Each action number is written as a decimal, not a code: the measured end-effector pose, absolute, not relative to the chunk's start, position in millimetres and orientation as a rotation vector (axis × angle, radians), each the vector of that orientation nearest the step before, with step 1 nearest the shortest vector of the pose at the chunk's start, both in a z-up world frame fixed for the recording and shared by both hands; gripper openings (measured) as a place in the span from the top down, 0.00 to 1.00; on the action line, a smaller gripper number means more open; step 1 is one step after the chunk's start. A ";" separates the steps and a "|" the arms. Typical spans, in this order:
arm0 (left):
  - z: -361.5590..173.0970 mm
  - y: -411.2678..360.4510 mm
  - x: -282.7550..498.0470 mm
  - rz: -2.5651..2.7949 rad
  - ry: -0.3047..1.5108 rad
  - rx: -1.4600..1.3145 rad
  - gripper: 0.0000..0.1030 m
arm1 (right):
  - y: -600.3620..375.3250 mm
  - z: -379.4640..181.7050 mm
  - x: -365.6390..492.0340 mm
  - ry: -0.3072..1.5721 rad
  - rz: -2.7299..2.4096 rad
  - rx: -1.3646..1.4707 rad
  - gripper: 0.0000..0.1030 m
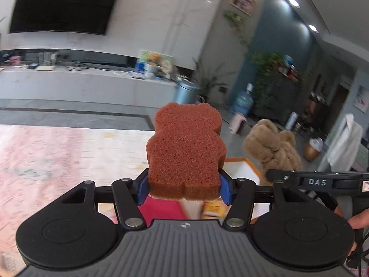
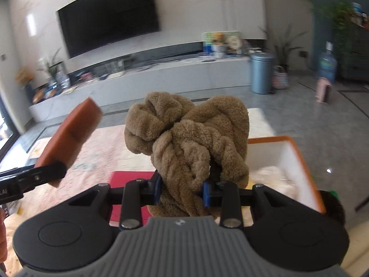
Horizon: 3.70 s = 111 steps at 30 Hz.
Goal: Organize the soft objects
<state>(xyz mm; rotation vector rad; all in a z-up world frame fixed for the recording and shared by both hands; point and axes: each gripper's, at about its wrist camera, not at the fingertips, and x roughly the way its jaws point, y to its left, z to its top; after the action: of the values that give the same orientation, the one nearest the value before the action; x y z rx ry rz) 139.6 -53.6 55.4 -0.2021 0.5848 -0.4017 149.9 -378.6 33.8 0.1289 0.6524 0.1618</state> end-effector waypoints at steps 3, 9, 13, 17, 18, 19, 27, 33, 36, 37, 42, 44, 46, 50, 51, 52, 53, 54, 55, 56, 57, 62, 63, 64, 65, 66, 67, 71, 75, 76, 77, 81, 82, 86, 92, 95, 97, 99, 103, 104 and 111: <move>47.3 -92.7 165.5 -0.473 0.648 -0.215 0.35 | -419.1 28.8 154.2 0.674 0.116 0.184 0.68; -2.4 -155.3 219.4 -0.491 0.829 -0.232 0.35 | -465.8 -17.5 187.9 0.783 0.079 0.308 0.68; -27.6 -182.2 250.0 -0.467 0.901 -0.222 0.35 | -489.0 -46.7 217.9 0.840 0.065 0.401 0.67; -49.3 -201.0 259.3 -0.440 0.945 -0.198 0.35 | -495.0 -69.9 244.4 0.901 0.079 0.453 0.67; -55.0 -201.6 261.9 -0.429 0.953 -0.187 0.35 | -499.0 -76.8 250.2 0.918 0.082 0.454 0.67; -58.8 -204.9 261.4 -0.426 0.966 -0.181 0.35 | -498.6 -82.1 254.6 0.934 0.085 0.450 0.66; -79.5 -221.7 271.5 -0.422 1.028 -0.127 0.34 | -501.9 -117.1 288.8 1.054 0.111 0.472 0.64; -79.9 -222.4 266.4 -0.436 1.028 -0.083 0.30 | -493.5 -117.0 295.3 1.077 0.110 0.406 0.53; -72.6 -218.0 258.0 -0.444 1.007 -0.083 0.15 | -497.0 -113.6 288.7 1.071 0.113 0.397 0.48; -69.4 -214.9 255.6 -0.443 1.008 -0.090 0.14 | -496.8 -109.6 286.7 1.068 0.114 0.398 0.43; -48.7 -199.6 243.0 -0.423 0.971 -0.101 0.13 | -499.0 -82.2 271.7 1.034 0.117 0.423 0.29; -37.5 -191.7 235.6 -0.419 0.943 -0.121 0.14 | -497.1 -66.0 262.7 1.003 0.116 0.408 0.29; -24.1 -183.7 227.7 -0.421 0.893 -0.124 0.14 | -492.1 -49.6 252.2 0.965 0.119 0.379 0.29; 5.5 -178.0 209.9 -0.418 0.796 -0.070 0.14 | -476.5 -14.8 227.0 0.888 0.131 0.300 0.21; 12.5 -177.0 205.0 -0.413 0.768 -0.048 0.14 | -471.6 -5.5 219.6 0.869 0.136 0.276 0.18; 20.4 -176.2 202.0 -0.400 0.734 -0.019 0.14 | -467.6 1.9 212.4 0.852 0.137 0.258 0.17; 25.3 -173.9 195.9 -0.384 0.706 0.001 0.14 | -463.5 9.4 204.9 0.835 0.138 0.240 0.16; 31.5 -172.9 188.5 -0.365 0.673 0.022 0.14 | -459.4 16.0 197.1 0.817 0.135 0.222 0.16; 36.1 -170.4 182.4 -0.354 0.651 0.033 0.14 | -454.9 23.1 187.9 0.793 0.128 0.204 0.16; 40.8 -167.4 175.9 -0.351 0.632 0.039 0.14 | -450.6 29.6 178.6 0.763 0.128 0.185 0.15; 45.0 -164.8 168.9 -0.354 0.609 0.037 0.15 | -446.2 35.5 170.0 0.734 0.129 0.165 0.13; 61.7 -148.3 137.0 -0.323 0.480 0.024 0.18 | -421.5 56.0 131.9 0.613 0.147 0.088 0.09; 63.8 -145.8 131.1 -0.318 0.454 0.022 0.18 | -416.3 57.9 124.8 0.594 0.145 0.084 0.08; 65.5 -143.0 124.9 -0.316 0.436 0.019 0.18 | -411.9 58.1 118.5 0.580 0.144 0.087 0.08; 67.7 -139.6 117.7 -0.318 0.419 0.012 0.18 | -406.9 58.1 110.6 0.566 0.141 0.097 0.08; 70.3 -135.3 110.5 -0.322 0.396 0.006 0.18 | -402.7 57.2 103.0 0.551 0.141 0.115 0.07; 70.9 -131.8 103.7 -0.323 0.372 0.007 0.18 | -399.4 55.5 96.1 0.537 0.142 0.132 0.07; 68.2 -120.6 81.1 -0.274 0.288 0.029 0.16 | -383.9 45.4 67.0 0.484 0.135 0.168 0.07; 57.8 -121.7 58.9 -0.222 0.219 0.061 0.13 | -366.3 35.1 41.6 0.426 0.119 0.171 0.07; 54.8 -122.7 53.1 -0.210 0.198 0.074 0.12 | -360.8 31.8 35.2 0.407 0.111 0.158 0.07; 51.7 -123.2 47.8 -0.195 0.178 0.082 0.09 | -354.1 28.4 27.5 0.384 0.099 0.135 0.07; 38.4 -117.6 37.7 -0.198 0.162 0.061 0.05 | -337.1 14.1 9.0 0.308 0.071 0.072 0.03; 35.2 -115.2 39.5 -0.195 0.175 0.047 0.03 | -335.6 9.4 6.9 0.297 0.068 0.069 0.03; 19.8 -107.9 49.9 -0.168 0.243 0.015 0.00 | -336.9 -13.5 3.2 0.290 0.043 0.097 0.03; -8.6 -102.3 60.3 -0.141 0.339 0.039 0.00 | -330.1 -50.2 7.9 0.314 -0.007 0.034 0.03; -19.9 -100.5 62.5 -0.135 0.366 0.041 0.00 | -329.8 -62.4 9.7 0.322 0.000 0.048 0.03; -29.4 -98.1 62.0 -0.135 0.374 0.032 0.00 | -333.4 -70.4 9.0 0.312 0.006 0.070 0.03; -37.3 -96.9 61.1 -0.127 0.384 0.026 0.00 | -336.6 -77.1 10.7 0.302 0.017 0.092 0.03; -47.7 -97.2 63.4 -0.128 0.399 0.018 0.00 | -339.9 -89.5 20.6 0.348 0.006 0.129 0.03; -49.9 -97.7 63.5 -0.129 0.400 0.019 0.00 | -339.7 -91.0 22.3 0.354 0.002 0.132 0.03; -56.5 -98.1 63.7 -0.122 0.419 0.029 0.00 | -340.3 -96.4 25.9 0.359 0.011 0.144 0.03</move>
<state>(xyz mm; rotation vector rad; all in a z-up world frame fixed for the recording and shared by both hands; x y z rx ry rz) 63.7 -98.1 -56.5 0.0294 0.4191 -0.1219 25.9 -340.3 -96.4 0.1436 0.3592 0.0114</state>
